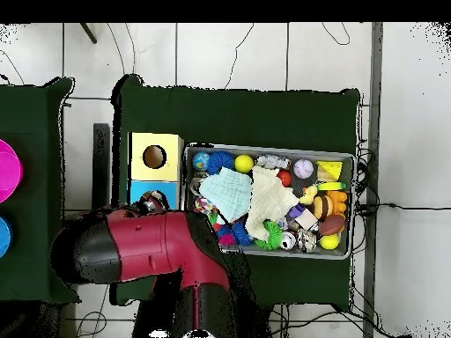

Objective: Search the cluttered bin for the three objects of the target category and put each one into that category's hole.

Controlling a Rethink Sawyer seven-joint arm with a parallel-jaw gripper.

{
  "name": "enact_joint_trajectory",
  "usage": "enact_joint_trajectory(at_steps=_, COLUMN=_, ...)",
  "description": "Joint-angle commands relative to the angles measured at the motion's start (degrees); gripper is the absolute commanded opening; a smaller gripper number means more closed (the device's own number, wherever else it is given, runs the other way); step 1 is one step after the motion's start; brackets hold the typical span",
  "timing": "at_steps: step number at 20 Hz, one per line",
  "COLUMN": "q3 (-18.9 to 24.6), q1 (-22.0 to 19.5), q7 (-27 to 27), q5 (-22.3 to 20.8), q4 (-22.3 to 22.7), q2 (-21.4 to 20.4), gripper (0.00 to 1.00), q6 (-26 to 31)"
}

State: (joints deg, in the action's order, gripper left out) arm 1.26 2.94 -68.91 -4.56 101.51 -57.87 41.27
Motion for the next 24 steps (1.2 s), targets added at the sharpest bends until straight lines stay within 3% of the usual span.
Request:
enact_joint_trajectory(at_steps=1, q3=-1.41, q1=0.56, q7=-16.55, q5=0.71, q4=1.71, q2=4.06, gripper=0.0, q6=-2.98)
enact_joint_trajectory(at_steps=8, q3=-3.12, q1=2.76, q7=-18.55, q5=-0.66, q4=-2.46, q2=8.38, gripper=0.0, q6=-1.23)
enact_joint_trajectory(at_steps=16, q3=-3.85, q1=4.0, q7=-19.7, q5=0.76, q4=-4.21, q2=12.69, gripper=0.0, q6=-6.36)
enact_joint_trajectory(at_steps=24, q3=-3.91, q1=4.51, q7=-19.31, q5=2.44, q4=-2.04, q2=12.38, gripper=0.0, q6=-10.61)
